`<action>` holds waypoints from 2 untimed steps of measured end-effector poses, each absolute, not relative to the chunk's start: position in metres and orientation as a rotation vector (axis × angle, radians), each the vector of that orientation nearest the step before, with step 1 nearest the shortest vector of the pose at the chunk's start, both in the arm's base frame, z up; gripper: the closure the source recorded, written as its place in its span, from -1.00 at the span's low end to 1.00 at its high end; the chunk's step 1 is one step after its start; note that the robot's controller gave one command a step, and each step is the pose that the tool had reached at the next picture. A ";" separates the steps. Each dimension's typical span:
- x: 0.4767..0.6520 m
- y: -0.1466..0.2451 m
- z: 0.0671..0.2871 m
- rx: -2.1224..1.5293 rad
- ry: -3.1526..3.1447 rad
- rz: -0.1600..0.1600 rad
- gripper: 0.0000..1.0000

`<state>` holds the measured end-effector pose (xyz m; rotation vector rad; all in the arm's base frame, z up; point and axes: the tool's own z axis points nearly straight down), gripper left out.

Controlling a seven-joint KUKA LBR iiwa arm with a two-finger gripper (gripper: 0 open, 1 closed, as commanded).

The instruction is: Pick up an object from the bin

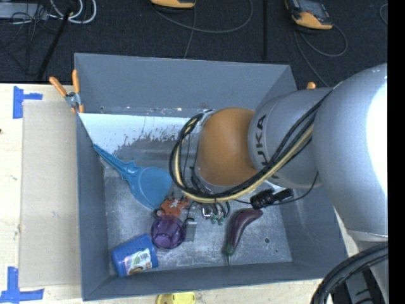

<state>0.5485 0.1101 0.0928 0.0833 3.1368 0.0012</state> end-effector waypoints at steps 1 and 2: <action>0.569 0.124 0.073 -0.223 3.127 0.001 1.00; 0.569 0.123 0.073 -0.221 3.127 0.001 1.00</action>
Offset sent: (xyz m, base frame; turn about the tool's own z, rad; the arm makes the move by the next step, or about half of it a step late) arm 0.0000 0.0000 0.0000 0.0000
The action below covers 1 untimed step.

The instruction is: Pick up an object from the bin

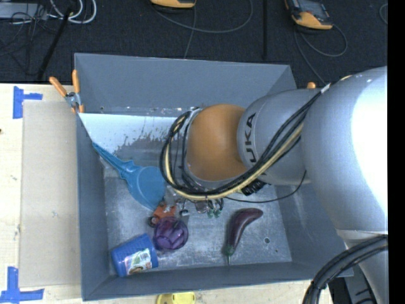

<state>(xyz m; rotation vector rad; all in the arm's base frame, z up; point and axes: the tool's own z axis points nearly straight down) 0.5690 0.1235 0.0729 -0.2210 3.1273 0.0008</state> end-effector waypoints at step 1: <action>0.546 0.142 0.203 -0.284 3.128 0.001 1.00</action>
Offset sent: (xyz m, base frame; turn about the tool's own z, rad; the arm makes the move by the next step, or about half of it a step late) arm 0.0000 0.0000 0.0000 0.0000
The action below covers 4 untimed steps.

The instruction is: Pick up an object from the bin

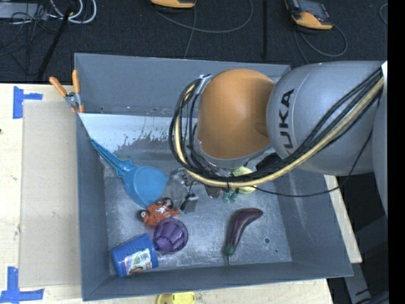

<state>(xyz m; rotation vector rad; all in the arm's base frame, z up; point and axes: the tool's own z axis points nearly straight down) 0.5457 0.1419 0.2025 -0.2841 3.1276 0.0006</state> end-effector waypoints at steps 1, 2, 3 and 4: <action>0.546 0.141 0.202 -0.281 3.129 0.001 -1.00; 0.546 0.141 0.202 -0.279 3.129 0.001 -1.00; 0.551 0.150 0.161 -0.396 3.111 0.001 -1.00; 0.554 0.164 0.114 -0.374 3.118 0.000 -1.00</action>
Offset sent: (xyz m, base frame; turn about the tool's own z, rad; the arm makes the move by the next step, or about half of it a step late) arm 0.0000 0.0000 0.0000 0.0000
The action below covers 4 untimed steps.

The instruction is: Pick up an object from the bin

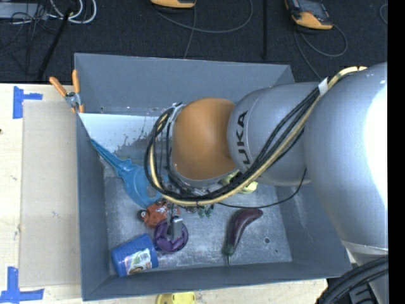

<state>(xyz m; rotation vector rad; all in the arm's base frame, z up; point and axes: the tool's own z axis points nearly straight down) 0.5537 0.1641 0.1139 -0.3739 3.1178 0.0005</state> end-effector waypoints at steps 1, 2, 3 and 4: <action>0.554 0.144 0.091 -0.591 3.088 0.000 1.00; 0.554 0.144 0.091 -0.587 3.089 0.000 1.00; 0.554 0.144 0.091 -0.586 3.089 0.000 1.00; 0.551 0.158 0.234 -0.673 3.065 0.001 1.00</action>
Offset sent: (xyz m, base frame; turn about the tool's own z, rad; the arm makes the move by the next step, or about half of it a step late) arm 0.0000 0.0000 0.0000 0.0000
